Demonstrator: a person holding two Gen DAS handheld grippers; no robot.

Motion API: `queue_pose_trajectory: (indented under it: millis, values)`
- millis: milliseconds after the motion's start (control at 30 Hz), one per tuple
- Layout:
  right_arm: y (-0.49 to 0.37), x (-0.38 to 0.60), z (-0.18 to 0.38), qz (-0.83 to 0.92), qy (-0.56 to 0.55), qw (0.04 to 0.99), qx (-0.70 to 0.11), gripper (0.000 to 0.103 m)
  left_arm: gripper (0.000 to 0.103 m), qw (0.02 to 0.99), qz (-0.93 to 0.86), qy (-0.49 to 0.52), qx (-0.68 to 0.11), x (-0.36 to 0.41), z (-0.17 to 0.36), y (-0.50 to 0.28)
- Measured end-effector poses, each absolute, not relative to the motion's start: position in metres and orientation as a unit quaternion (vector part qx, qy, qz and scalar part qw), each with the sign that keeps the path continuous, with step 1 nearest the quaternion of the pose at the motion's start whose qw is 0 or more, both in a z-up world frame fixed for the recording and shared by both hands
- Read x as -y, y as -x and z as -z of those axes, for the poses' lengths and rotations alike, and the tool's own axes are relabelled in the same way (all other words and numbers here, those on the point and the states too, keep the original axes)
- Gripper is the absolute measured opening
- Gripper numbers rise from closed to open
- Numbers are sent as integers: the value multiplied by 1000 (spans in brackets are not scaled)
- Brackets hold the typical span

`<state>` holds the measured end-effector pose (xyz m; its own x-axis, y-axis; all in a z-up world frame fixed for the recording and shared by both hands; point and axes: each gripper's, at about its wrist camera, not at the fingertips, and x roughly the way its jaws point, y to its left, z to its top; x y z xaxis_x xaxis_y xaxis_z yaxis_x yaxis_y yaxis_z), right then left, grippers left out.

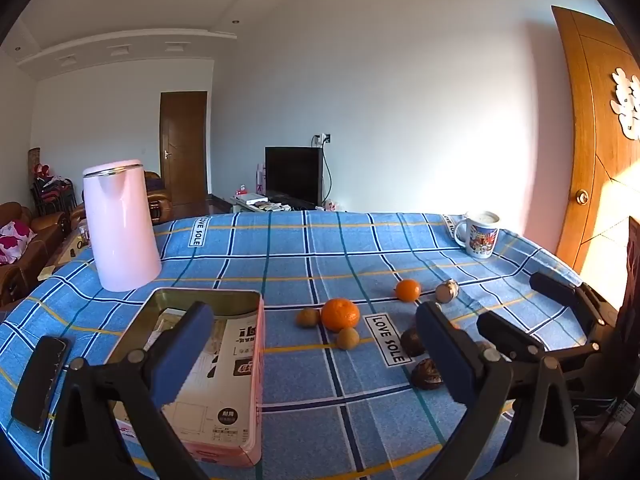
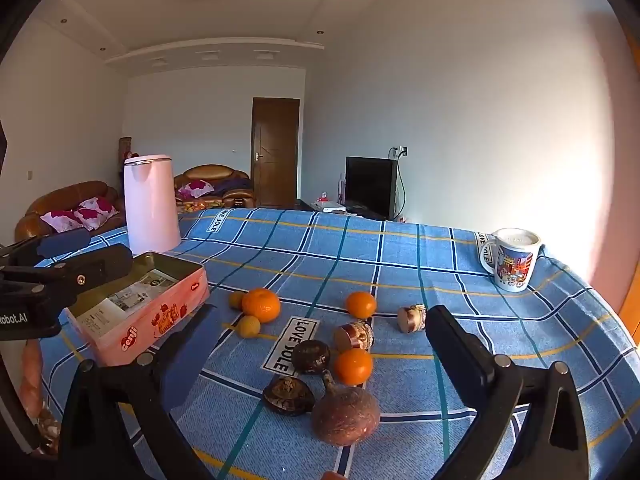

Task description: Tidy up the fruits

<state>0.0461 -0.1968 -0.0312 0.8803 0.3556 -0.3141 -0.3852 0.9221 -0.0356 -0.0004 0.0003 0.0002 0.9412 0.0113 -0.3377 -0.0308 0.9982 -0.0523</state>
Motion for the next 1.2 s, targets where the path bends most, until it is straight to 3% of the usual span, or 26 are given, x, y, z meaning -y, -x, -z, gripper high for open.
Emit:
queue_pose_trajectory:
  millis: [1200]
  values:
    - [-42, 195, 41, -191, 43, 968, -158, 102, 103, 982, -9, 26, -186, 5, 8, -2]
